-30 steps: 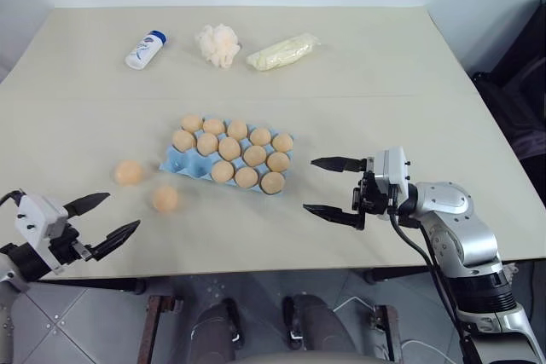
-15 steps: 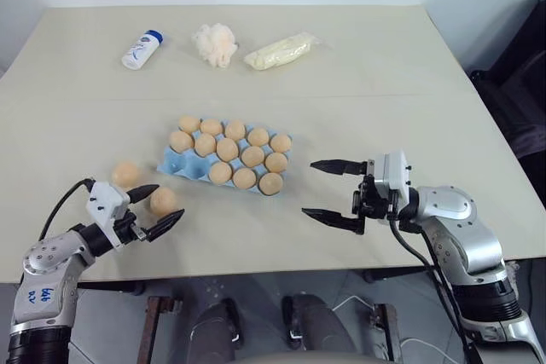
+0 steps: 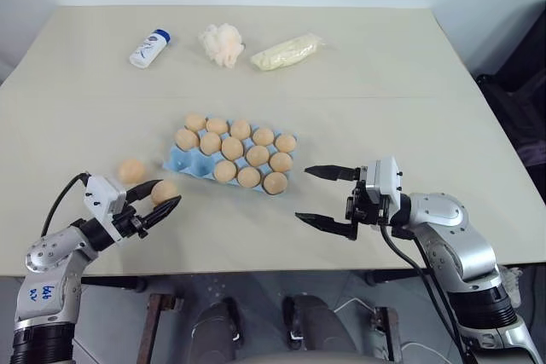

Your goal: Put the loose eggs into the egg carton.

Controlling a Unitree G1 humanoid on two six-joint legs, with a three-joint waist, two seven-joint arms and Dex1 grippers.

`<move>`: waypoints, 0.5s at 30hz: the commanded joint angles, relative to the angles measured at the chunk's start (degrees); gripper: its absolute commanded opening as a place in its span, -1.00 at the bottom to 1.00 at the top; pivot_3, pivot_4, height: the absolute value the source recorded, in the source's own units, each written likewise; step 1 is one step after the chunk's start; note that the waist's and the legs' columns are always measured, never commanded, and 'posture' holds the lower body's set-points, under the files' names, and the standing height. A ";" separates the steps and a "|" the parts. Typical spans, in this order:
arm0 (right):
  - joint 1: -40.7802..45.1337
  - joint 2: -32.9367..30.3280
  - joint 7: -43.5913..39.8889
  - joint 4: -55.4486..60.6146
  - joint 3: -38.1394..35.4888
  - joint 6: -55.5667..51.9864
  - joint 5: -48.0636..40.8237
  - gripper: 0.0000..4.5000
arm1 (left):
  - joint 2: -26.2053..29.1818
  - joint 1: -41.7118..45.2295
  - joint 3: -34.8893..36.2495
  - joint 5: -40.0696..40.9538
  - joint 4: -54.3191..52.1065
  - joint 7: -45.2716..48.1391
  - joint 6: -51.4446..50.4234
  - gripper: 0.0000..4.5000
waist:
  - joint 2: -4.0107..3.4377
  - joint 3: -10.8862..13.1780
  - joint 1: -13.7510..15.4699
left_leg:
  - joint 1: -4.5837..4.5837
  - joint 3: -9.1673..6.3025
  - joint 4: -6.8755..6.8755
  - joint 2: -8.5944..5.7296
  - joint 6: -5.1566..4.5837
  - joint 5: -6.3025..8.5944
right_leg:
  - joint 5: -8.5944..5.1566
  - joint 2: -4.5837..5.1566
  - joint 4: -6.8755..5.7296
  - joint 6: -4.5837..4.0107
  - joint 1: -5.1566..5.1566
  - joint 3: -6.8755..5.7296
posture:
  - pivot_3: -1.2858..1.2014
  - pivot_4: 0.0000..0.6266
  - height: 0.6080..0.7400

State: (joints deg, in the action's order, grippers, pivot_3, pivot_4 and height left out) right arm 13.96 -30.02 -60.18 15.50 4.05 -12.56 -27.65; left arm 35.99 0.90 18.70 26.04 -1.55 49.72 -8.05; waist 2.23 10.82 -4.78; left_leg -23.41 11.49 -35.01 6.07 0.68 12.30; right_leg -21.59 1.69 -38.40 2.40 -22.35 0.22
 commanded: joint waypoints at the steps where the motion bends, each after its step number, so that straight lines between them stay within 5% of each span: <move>1: -0.64 0.09 0.61 2.27 -0.16 0.70 -0.14 1.00 | -0.58 6.39 -1.32 2.17 -0.80 -0.66 -2.04 0.23 | 0.00 0.00 0.42 | 0.01 -0.01 -0.01 -0.02 0.00 -0.01 | 0.00 0.00 -0.03 0.00 0.02 -0.01 | 0.03 -0.52 1.00; 9: -2.93 1.45 2.90 5.17 1.33 0.74 0.29 1.00 | -3.42 18.03 -7.78 -2.17 8.23 0.17 -0.38 0.23 | 0.01 0.00 0.13 | 0.01 0.03 -0.07 -0.12 0.07 -0.21 | 0.06 -0.01 -0.08 0.11 0.01 0.07 | 0.03 -0.52 1.00; 15: -4.14 1.87 5.55 6.90 0.74 0.89 0.56 1.00 | -2.85 19.25 -7.35 -4.44 11.24 -0.42 3.39 0.91 | 0.01 0.00 -0.04 | 0.01 0.04 -0.09 -0.01 0.20 -0.28 | 0.05 -0.16 -0.20 0.11 -0.07 0.11 | 0.03 -0.52 1.00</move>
State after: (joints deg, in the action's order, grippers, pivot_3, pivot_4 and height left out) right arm 10.13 -28.47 -55.40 20.18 5.72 -12.50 -26.84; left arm 31.91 20.65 9.42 22.10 10.18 49.59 -6.88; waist 2.24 10.82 -4.82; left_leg -23.40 11.53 -35.12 6.07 0.89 12.02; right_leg -21.55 1.53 -38.63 2.50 -22.42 0.33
